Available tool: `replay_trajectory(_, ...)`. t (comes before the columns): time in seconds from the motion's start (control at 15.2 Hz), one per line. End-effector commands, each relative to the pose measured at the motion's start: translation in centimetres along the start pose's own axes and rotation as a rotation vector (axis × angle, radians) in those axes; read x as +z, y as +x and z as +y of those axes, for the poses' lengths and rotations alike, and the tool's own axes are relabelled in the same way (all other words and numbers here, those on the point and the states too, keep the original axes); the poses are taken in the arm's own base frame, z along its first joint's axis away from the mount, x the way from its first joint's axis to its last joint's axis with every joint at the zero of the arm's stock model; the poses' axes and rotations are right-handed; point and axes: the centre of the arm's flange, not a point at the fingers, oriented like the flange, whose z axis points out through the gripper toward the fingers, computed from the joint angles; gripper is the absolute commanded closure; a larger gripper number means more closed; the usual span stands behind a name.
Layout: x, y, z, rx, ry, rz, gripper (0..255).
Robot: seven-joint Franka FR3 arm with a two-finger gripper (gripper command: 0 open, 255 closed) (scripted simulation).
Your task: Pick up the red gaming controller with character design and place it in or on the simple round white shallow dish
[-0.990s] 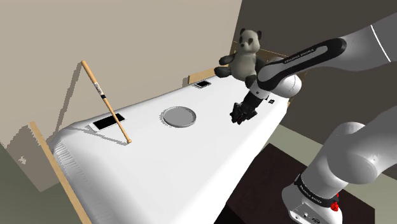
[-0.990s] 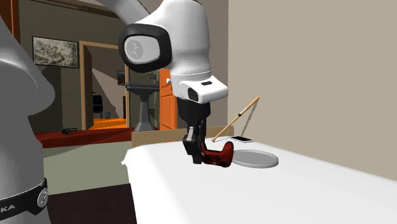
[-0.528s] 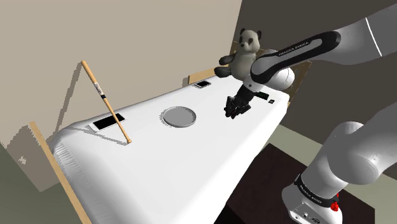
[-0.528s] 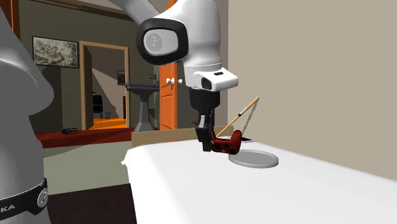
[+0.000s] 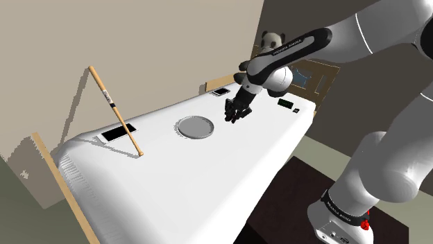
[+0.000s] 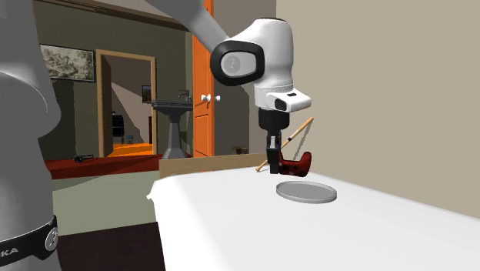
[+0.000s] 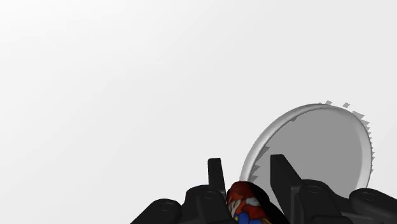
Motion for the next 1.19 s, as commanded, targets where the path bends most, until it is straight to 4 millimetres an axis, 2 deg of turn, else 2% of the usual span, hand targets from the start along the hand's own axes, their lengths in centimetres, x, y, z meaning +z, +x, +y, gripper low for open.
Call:
replay_trajectory(0.0, 0.7, 1.4, -2.6, 0.000, 0.000, 0.000, 255)
replay_trajectory(0.53, 3.3, 6.4, -11.5, 0.000, 0.000, 0.000, 255)
replay_trajectory(0.59, 3.5, 6.7, -12.1, 0.000, 0.000, 0.000, 255)
replay_trajectory(1.12, 7.5, 6.7, -10.7, 0.000, 0.000, 0.000, 255)
